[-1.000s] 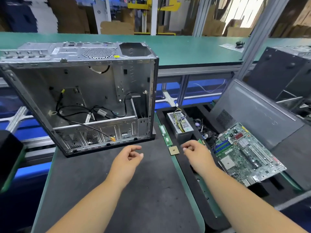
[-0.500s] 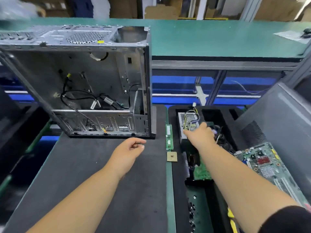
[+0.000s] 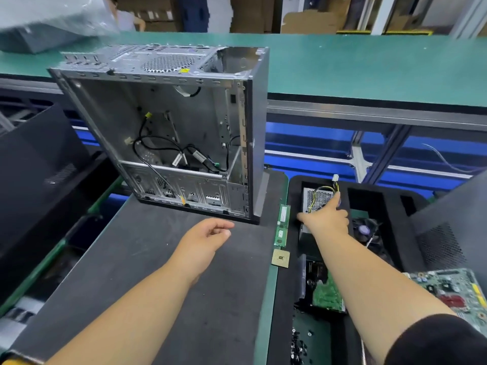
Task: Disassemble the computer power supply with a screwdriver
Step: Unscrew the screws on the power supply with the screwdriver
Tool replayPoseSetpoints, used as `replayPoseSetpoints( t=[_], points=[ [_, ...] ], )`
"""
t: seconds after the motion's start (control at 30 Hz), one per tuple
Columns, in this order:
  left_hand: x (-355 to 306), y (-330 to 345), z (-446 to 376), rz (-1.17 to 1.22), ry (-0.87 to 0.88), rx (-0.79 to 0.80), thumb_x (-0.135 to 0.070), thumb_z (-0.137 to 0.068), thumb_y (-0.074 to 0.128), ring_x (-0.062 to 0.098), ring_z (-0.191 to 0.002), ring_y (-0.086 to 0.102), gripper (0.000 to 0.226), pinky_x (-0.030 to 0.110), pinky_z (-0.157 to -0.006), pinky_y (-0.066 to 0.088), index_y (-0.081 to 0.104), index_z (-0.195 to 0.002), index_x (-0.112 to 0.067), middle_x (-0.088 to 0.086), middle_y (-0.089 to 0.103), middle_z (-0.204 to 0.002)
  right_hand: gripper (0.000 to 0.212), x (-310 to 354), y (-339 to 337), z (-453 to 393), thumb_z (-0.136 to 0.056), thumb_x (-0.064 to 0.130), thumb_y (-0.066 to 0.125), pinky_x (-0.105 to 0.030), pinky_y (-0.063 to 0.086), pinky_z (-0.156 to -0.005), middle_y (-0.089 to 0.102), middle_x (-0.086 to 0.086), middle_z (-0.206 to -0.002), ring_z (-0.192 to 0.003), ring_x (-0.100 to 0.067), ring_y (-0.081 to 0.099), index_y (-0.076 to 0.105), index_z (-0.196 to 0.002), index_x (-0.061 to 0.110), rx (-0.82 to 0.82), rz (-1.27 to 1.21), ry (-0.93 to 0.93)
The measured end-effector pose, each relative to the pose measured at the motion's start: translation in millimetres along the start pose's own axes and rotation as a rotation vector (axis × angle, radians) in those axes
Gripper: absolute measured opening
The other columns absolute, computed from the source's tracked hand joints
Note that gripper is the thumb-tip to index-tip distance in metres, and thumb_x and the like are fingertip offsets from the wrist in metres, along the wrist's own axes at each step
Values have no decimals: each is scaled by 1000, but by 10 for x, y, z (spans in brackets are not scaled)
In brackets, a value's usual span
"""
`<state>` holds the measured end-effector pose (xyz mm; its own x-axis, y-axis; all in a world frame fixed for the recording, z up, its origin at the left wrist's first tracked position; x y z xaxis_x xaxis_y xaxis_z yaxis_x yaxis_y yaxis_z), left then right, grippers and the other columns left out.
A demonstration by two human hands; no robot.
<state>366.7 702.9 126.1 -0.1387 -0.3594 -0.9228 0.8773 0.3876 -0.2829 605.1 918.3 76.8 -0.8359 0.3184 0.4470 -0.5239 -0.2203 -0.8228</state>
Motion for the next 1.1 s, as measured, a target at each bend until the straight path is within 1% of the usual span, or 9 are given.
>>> replayPoseSetpoints(
  t=[0.13, 0.23, 0.4, 0.57, 0.7, 0.83, 0.9, 1.03, 1.1],
  points=[
    [-49, -27, 29, -2, 8, -17, -19, -93, 63, 9, -89, 61, 23, 25, -86, 46, 74, -93, -40, -4, 67, -95, 116, -22, -107, -5, -73, 53, 75, -45, 42, -88, 33, -23, -146, -132, -41, 37, -1, -158, 28, -34, -37, -21],
    [-86, -9, 40, -4, 19, -14, -21, -93, 63, 9, -91, 61, 24, 27, -88, 48, 73, -93, -42, -2, 67, -99, 116, -5, -299, 30, -73, 55, 74, -48, 43, -95, 32, -20, -149, -134, -41, 37, -1, -158, 29, -68, -89, -38],
    [-131, 158, 68, 19, 26, 34, -21, -93, 63, 6, -92, 62, 25, 24, -82, 46, 73, -93, -43, -7, 69, -96, 112, -12, -760, 170, -71, 55, 70, -47, 49, -90, 32, -15, -151, -126, -41, 45, 0, -156, 34, -87, -214, -58],
    [-193, 331, 121, 57, 38, 93, -23, -92, 63, 1, -89, 64, 22, 23, -80, 43, 70, -102, -42, -18, 68, -88, 115, -36, -1116, 453, -62, 48, 74, -47, 52, -82, 46, -9, -140, -103, -32, 54, 9, -156, 35, -2, -530, -144],
    [-290, 376, 172, 66, 85, 118, -25, -93, 63, 3, -96, 63, 21, 25, -85, 43, 66, -109, -39, -17, 68, -88, 114, -52, -1203, 788, -60, 42, 78, -47, 54, -85, 47, -1, -136, -102, -28, 59, 13, -154, 40, 98, -595, -226],
    [-393, 295, 226, 60, 108, 135, -37, -94, 63, 5, -108, 59, 25, 29, -94, 44, 61, -119, -35, -12, 65, -109, 110, -94, -1204, 1203, -63, 37, 80, -31, 51, -62, 55, 10, -112, -86, -15, 65, 18, -153, 46, 202, -610, -301],
    [-450, 216, 242, 44, 131, 156, -45, -93, 62, 3, -111, 56, 33, 31, -97, 43, 58, -124, -34, -15, 63, -115, 112, -123, -1208, 1436, -55, 45, 78, -27, 44, -64, 52, 13, -112, -88, -11, 61, 20, -150, 50, 221, -564, -337],
    [-497, 13, 266, 25, 146, 243, -57, -87, 64, -1, -112, 54, 42, 20, -84, 39, 57, -124, -36, -19, 62, -116, 113, -143, -1139, 1850, -46, 46, 77, -24, 44, -72, 43, 9, -135, -101, -7, 57, 23, -145, 61, 252, -545, -400],
    [-473, -106, 286, 14, 149, 306, -70, -73, 65, 3, -118, 53, 61, 24, -94, 41, 58, -124, -37, -18, 61, -121, 115, -105, -1055, 2036, -45, 44, 77, -21, 39, -78, 39, 15, -141, -119, -8, 45, 23, -144, 64, 268, -533, -442]
  ],
)
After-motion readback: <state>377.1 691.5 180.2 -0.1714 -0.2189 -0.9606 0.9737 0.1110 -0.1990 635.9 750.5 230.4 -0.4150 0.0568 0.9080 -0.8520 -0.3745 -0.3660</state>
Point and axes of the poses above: each hand's wrist, its own z-axis away from the middle knuckle, its own y-axis out of the palm, x = y × z, the point moved 6 cm from there along -z, towards the middle knuckle
